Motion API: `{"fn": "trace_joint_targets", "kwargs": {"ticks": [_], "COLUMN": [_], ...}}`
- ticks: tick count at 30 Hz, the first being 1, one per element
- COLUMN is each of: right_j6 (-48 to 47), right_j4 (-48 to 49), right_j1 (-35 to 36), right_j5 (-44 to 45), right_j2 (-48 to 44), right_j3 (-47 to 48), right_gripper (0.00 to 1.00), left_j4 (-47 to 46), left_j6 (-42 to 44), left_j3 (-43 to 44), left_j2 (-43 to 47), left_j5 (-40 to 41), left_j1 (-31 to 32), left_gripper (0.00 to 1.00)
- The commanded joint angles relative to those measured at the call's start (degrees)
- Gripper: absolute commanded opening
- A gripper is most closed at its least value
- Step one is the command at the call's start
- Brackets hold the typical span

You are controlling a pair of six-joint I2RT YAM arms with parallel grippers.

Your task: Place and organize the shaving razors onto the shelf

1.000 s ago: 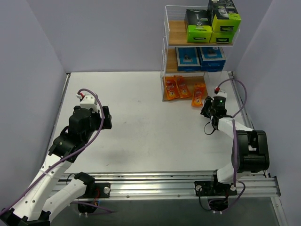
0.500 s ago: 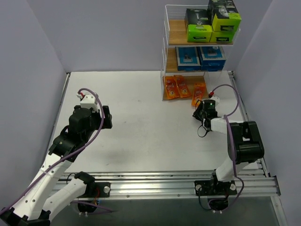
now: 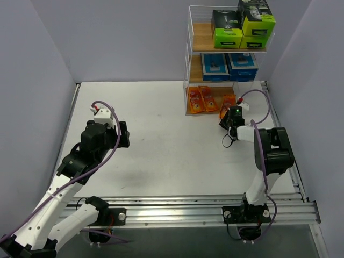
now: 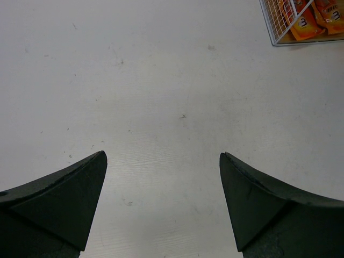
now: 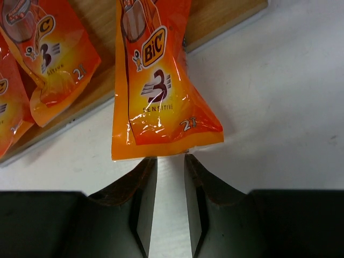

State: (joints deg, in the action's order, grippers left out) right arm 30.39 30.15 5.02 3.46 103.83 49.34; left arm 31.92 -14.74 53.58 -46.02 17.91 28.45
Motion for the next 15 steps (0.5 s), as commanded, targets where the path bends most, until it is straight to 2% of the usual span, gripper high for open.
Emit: {"fn": "trace_joint_targets", "kwargs": {"ticks": [1,15], "right_j6": [-0.77,-0.25], "right_j4": [-0.88,-4.66], "right_j1": [-0.27,-2.64], "right_j5": [2.6,4.09], "right_j2": [2.5,10.16], "right_j3": [3.65,15.43], "right_gripper": [0.23,0.22], "left_j4": [-1.51,-0.81], "left_j6": [0.33,1.21], "left_j3": [1.35,1.96], "left_j2": [-0.21,-1.7], "left_j5": [1.25,2.83], "left_j1": [0.64,2.84], "left_gripper": [0.95,0.95]}}
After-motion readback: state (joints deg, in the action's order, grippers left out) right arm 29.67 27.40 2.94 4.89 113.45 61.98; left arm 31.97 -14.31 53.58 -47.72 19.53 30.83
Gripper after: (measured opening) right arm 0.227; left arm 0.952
